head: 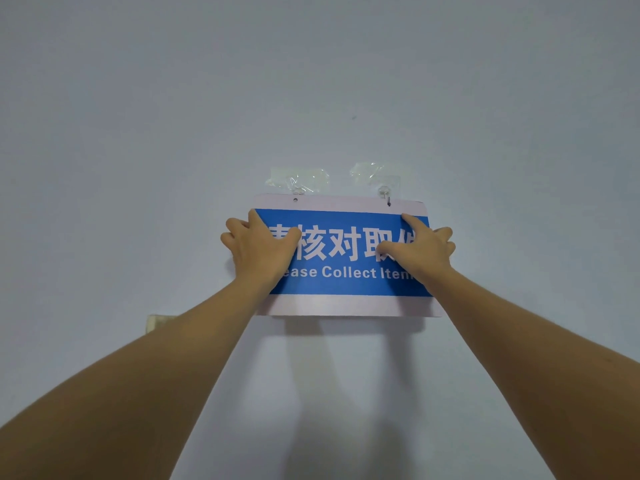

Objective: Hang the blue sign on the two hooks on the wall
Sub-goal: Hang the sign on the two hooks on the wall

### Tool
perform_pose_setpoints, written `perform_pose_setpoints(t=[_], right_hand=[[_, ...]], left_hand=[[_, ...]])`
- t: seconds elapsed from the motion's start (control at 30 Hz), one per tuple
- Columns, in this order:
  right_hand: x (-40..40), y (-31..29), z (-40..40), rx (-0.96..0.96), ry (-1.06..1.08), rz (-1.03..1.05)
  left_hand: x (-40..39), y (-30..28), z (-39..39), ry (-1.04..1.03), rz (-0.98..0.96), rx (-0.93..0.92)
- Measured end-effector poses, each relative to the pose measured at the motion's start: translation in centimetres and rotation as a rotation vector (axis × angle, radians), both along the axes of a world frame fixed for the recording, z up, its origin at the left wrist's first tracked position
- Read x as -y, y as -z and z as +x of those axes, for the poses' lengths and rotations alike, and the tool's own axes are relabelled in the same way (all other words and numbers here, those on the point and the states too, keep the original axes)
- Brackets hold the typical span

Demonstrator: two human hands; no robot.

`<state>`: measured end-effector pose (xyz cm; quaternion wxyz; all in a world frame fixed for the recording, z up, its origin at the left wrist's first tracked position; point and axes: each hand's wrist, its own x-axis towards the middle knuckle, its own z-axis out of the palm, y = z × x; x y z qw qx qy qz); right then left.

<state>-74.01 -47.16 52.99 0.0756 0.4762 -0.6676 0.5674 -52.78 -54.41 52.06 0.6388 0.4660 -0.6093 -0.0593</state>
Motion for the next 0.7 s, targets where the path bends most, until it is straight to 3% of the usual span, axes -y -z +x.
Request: perform_pose_setpoints(t=[0.7], right_hand=[[0.7, 0.4, 0.9, -0.024, 0.019, 0.052]], left_hand=[[1.5, 0.7, 0.1, 0.075, 0.113, 0.038]])
